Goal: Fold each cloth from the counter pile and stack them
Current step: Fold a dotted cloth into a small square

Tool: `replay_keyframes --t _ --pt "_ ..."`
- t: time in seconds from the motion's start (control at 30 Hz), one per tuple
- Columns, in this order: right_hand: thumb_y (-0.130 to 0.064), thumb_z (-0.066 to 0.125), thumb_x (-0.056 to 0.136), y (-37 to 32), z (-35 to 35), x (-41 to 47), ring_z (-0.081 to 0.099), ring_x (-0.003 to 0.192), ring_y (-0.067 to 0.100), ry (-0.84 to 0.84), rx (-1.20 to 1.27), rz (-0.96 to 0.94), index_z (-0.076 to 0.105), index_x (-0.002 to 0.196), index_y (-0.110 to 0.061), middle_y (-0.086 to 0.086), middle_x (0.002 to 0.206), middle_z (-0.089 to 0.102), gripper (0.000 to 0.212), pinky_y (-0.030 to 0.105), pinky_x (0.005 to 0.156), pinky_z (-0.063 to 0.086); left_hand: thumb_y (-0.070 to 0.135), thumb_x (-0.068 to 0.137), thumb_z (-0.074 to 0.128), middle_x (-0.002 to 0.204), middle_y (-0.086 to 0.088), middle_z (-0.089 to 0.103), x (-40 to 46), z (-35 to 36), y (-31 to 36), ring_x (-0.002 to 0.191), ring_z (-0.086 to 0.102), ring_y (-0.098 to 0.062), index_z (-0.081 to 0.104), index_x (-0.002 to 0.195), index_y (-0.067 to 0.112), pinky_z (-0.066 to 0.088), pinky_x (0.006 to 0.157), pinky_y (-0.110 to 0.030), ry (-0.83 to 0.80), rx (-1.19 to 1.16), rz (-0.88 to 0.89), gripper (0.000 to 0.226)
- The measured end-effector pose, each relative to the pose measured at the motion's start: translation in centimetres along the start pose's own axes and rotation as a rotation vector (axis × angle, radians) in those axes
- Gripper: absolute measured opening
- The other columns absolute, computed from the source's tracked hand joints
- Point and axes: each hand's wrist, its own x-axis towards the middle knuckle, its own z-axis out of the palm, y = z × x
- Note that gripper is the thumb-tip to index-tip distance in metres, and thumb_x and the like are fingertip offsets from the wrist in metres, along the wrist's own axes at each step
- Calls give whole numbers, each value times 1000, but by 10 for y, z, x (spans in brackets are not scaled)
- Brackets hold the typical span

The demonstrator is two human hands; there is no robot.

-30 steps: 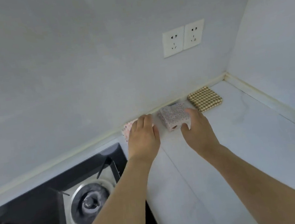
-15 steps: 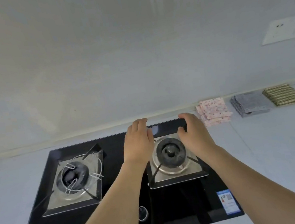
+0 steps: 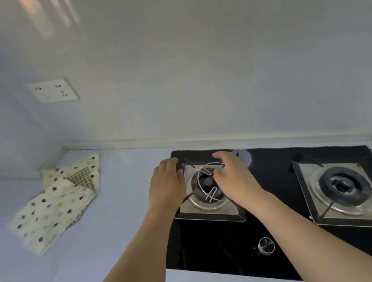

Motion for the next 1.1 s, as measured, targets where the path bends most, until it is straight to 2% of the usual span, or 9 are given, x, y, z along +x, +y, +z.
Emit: replay_keyframes --t 0.07,0.23,0.47,0.6,0.7,0.83,0.9,1.0,1.1 --pt "-16 49 95 -18 29 9 51 98 8 -37 -6 -13 41 138 -25 -4 138 48 45 28 87 46 25 101 41 142 0 47 -3 -16 -39 128 43 -21 45 138 17 37 106 -33 -16 31 -56 38" --pt "-16 49 94 -65 100 40 42 130 16 -122 -69 -119 43 138 -19 -2 144 43 45 32 107 34 22 100 42 140 0 47 -10 -52 -120 127 43 -21 46 137 17 39 103 -34 19 39 -172 38" --pt "-17 45 96 -151 234 63 43 128 11 -300 -93 -241 46 136 -19 -5 140 46 40 25 106 35 17 96 43 131 5 50 -12 -110 -275 122 47 -18 53 130 19 45 95 -33 -53 42 -339 35" --pt "-16 44 96 -186 327 92 48 122 10 -348 -106 -262 52 130 -20 -7 132 52 35 22 100 38 15 95 43 112 6 57 -2 -118 -377 98 57 -16 60 113 21 50 82 -32 -178 48 -345 25" --pt "-16 45 96 -194 398 114 49 119 11 -402 -144 -317 55 127 -20 -7 131 53 32 23 98 40 19 93 48 107 9 57 4 -103 -439 94 57 -13 62 106 24 47 77 -26 -257 42 -340 20" --pt "-17 47 96 -181 466 138 46 123 13 -498 -271 -391 54 129 -20 -7 135 51 34 26 103 39 25 85 52 83 11 45 4 -72 -488 75 49 -14 47 74 27 43 61 -28 -302 40 -241 12" --pt "-17 51 93 -167 484 145 45 123 14 -524 -352 -436 57 127 -20 -7 134 50 35 25 105 34 29 85 52 87 10 44 4 -64 -497 79 47 -13 47 82 24 45 62 -30 -286 97 -166 7" --pt "-19 60 86 -152 494 147 40 123 12 -499 -362 -466 61 120 -23 -11 132 47 35 26 109 27 34 87 51 103 4 46 4 -62 -495 94 48 -16 50 104 17 40 63 -28 -302 280 -48 24" --pt "-22 62 84 -151 495 147 39 121 11 -481 -347 -454 62 119 -26 -14 130 46 35 25 109 25 25 90 47 113 -1 46 1 -62 -489 99 49 -19 46 122 13 38 64 -26 -270 386 -3 34"
